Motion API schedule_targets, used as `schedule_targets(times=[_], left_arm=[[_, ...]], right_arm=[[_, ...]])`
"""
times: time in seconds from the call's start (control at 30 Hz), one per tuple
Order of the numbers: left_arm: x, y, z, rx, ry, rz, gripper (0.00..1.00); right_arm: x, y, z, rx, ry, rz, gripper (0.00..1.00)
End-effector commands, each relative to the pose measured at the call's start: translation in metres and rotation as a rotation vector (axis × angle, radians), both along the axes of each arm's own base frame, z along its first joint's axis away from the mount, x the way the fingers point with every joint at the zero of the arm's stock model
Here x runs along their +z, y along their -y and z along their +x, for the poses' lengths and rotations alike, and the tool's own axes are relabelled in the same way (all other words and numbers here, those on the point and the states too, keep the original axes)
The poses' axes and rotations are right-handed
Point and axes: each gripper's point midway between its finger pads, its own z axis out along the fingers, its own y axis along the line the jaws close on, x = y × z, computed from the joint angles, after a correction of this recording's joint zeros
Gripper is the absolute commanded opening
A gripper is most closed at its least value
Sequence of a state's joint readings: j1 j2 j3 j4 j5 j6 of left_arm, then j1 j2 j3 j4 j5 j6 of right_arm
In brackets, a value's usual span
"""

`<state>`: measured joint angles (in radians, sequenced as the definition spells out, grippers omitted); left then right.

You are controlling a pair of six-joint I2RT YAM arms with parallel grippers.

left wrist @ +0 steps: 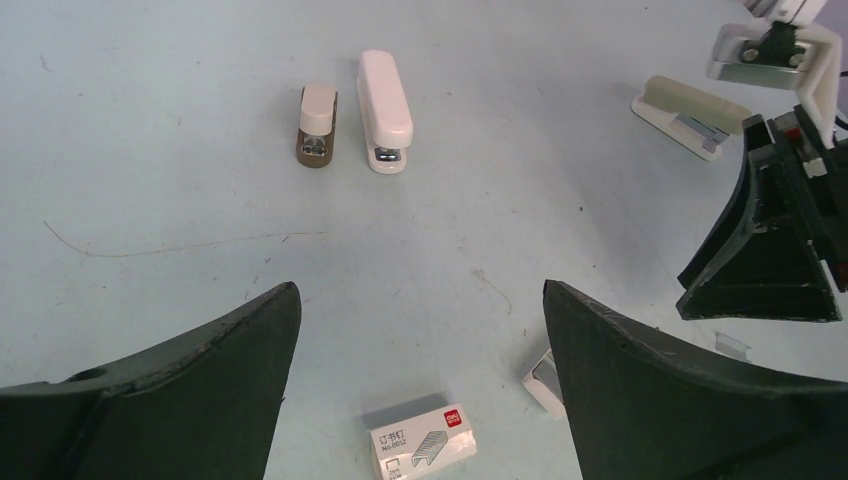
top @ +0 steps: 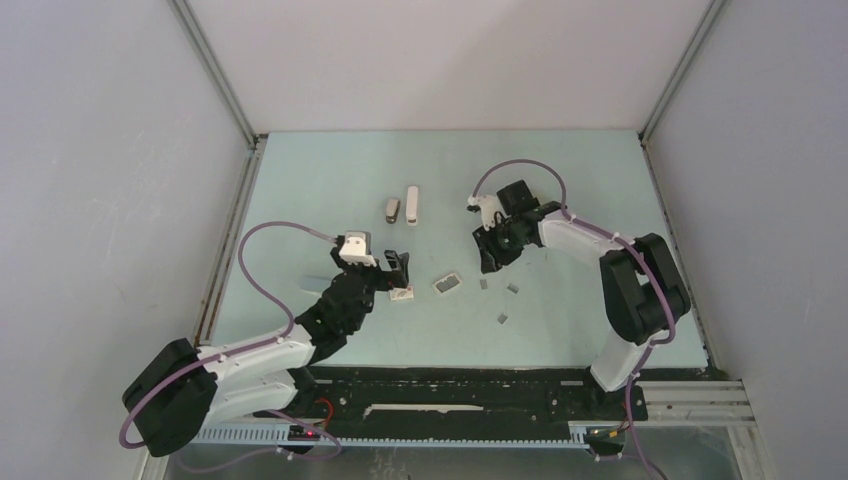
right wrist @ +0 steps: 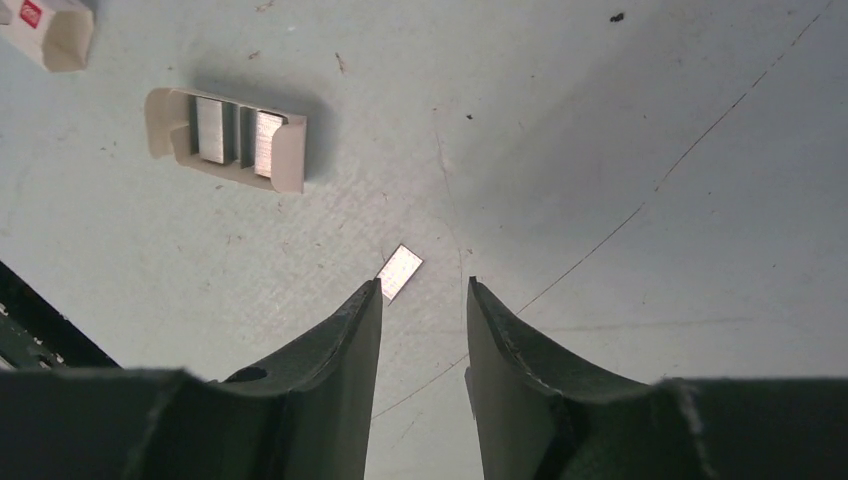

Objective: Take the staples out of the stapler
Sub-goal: Pick up the staple from the center of the board.

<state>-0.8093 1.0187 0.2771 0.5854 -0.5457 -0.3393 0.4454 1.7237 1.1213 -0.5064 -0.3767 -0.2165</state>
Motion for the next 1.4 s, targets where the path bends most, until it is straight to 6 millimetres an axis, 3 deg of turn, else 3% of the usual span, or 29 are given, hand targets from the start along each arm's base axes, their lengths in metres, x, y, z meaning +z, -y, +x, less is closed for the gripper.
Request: schedule_targets(times=[0.0, 0.43, 0.67, 0.8, 1.07, 1.37], left_arm=[[0.029, 0.005, 0.007, 0.011, 0.056, -0.047, 0.96], [0.028, 0.005, 0.007, 0.014, 0.055, -0.046, 0.96], [0.029, 0.004, 0.007, 0.014, 0.057, -0.048, 0.96], [0.029, 0.004, 0.006, 0.014, 0.058, -0.048, 0.96], [0.029, 0.002, 0.005, 0.017, 0.064, -0.056, 0.96], [0.028, 0.002, 0.005, 0.017, 0.062, -0.055, 0.96]], right_arm=[[0.004, -0.005, 0.008, -0.032, 0.005, -0.030, 0.45], [-0.010, -0.010, -0.003, 0.030, -0.042, -0.095, 0.50], [0.022, 0.011, -0.008, 0.163, 0.021, -0.137, 0.49], [0.029, 0.028, -0.015, 0.183, 0.020, -0.179, 0.50], [0.005, 0.054, -0.023, 0.166, -0.042, -0.277, 0.53], [-0.018, 0.054, -0.028, 0.175, -0.088, -0.345, 0.52]])
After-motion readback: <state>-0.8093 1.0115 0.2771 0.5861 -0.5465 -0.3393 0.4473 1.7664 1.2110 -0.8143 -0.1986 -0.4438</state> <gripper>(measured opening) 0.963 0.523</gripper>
